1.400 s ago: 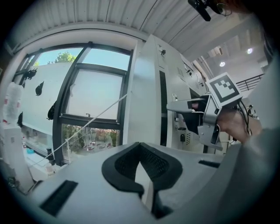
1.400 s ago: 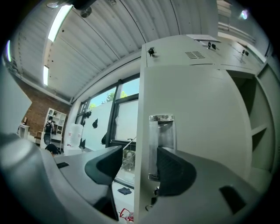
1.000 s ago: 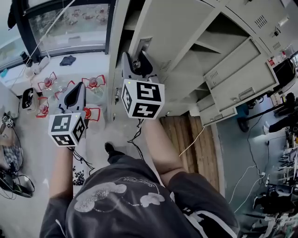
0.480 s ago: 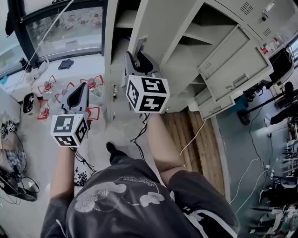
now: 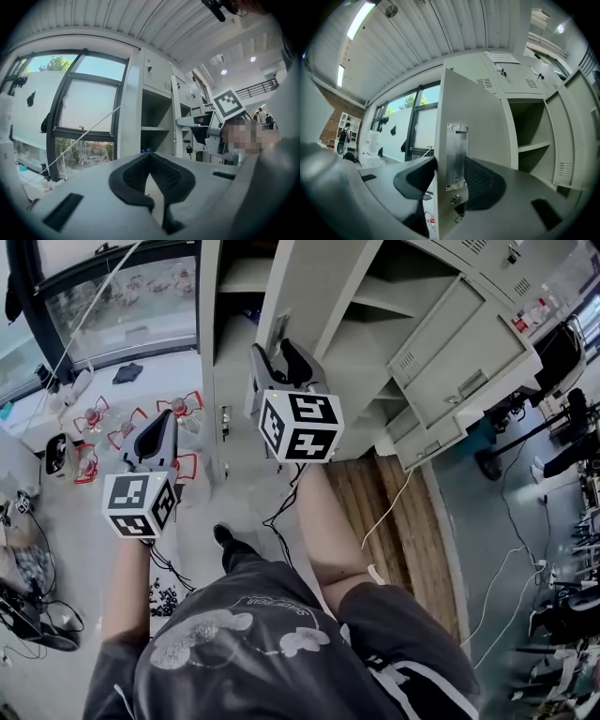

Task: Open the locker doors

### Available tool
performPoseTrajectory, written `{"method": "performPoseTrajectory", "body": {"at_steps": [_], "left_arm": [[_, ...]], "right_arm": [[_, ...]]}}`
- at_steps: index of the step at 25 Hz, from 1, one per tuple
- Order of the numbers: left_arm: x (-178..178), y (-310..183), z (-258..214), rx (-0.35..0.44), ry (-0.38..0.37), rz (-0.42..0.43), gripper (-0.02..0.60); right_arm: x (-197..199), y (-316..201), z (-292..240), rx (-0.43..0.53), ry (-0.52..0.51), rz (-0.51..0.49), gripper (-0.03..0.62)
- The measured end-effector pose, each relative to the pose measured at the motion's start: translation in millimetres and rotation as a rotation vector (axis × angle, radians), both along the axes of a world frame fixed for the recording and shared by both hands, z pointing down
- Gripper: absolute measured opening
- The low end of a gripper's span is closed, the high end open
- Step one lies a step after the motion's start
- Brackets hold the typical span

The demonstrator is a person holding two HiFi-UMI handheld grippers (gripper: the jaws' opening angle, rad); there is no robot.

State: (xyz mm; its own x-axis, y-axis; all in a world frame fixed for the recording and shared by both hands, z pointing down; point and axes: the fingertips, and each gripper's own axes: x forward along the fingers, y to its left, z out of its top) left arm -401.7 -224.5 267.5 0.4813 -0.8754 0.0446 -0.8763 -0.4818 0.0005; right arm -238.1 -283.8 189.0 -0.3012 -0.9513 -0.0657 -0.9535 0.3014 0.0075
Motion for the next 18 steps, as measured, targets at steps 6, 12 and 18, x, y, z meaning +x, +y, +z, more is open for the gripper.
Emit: {"method": "performPoseTrajectory", "body": {"at_steps": [6, 12, 18], "left_arm": [[7, 17, 5, -0.009, 0.004, 0.016, 0.009], [24, 37, 6, -0.010, 0.005, 0.050, 0.009], [40, 51, 7, -0.017, 0.012, 0.083, 0.008]], "right_arm": [[13, 18, -1, 0.017, 0.048, 0.036, 0.190], [31, 38, -1, 0.020, 0.086, 0.081, 0.155], [59, 58, -1, 0.012, 0.096, 0.152, 0.131]]}}
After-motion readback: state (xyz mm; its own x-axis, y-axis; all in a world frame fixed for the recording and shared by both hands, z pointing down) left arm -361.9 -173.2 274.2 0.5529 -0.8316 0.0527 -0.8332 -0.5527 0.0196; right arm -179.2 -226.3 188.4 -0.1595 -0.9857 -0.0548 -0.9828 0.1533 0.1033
